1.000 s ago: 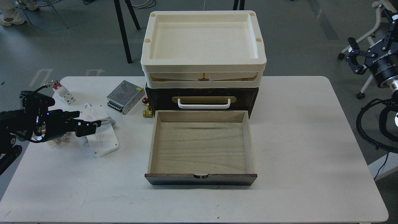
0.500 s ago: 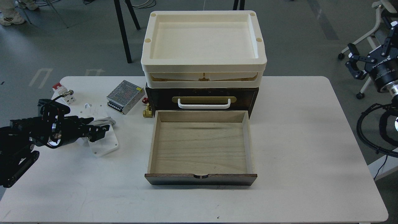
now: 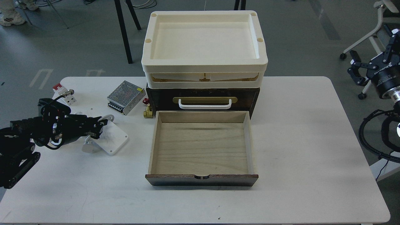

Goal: Put charging cable into cabinet
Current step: 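Close the left gripper on the charger cable and lift it, then carry the charger with the left gripper over the open drawer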

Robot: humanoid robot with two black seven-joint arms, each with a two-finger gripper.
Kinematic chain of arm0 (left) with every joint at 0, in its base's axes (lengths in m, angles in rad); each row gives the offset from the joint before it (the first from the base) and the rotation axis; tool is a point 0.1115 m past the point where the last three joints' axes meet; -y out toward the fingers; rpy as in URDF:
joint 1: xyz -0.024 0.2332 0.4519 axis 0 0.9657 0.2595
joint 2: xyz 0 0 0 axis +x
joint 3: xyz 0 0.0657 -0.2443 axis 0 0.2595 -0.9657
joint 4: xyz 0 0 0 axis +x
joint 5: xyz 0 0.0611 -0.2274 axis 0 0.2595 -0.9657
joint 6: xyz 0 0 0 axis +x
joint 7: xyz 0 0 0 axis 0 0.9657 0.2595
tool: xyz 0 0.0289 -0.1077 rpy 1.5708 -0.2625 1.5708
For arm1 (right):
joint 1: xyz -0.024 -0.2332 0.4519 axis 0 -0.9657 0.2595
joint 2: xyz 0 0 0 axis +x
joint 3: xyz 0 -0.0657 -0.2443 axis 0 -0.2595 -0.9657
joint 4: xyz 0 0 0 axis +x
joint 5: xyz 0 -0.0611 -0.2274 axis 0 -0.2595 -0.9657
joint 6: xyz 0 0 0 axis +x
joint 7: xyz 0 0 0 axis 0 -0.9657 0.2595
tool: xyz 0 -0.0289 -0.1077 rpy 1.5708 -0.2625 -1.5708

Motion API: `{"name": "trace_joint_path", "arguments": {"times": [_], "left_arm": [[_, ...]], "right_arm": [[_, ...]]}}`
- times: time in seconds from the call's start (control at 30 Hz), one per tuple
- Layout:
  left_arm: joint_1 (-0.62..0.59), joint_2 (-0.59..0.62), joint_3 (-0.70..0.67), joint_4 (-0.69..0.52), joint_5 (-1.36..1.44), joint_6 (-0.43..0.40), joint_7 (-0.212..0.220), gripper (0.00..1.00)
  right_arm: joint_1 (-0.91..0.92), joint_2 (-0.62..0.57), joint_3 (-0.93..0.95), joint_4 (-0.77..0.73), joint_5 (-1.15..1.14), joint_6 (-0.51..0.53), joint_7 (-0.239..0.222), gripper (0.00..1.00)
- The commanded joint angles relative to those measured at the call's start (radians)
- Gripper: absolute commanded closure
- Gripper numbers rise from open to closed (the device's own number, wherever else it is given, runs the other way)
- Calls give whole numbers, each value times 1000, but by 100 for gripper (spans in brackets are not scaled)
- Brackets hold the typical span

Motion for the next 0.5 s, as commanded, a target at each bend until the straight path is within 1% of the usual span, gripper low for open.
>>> {"name": "trace_joint_path", "arguments": {"times": [0.0, 0.07, 0.13, 0.2, 0.27, 0.3, 0.37, 0.47], "left_arm": [[0, 97, -1, -104, 0, -29, 0, 100], [5, 192, -1, -222, -104, -80, 0, 100], [23, 310, -1, -381, -292, -152, 0, 100], [71, 406, -1, -515, -478, -180, 0, 100], [104, 471, -3, -642, -625, -187, 0, 100], [111, 496, -1, -705, -690, -192, 0, 100], [114, 517, -1, -793, -785, -198, 0, 100], [117, 494, -3, -888, -870, -226, 0, 100]], "right_arm": [[1, -2, 0, 0, 0, 0, 0, 0], [1, -2, 1, -2, 0, 0, 0, 0], [-1, -2, 1, -6, 0, -1, 0, 0], [1, -2, 1, -17, 0, -1, 0, 0], [-1, -2, 8, -22, 0, -1, 0, 0], [-1, -2, 8, -23, 0, -1, 0, 0], [1, -2, 9, -31, 0, -1, 0, 0], [1, -2, 9, -34, 0, -1, 0, 0]]}}
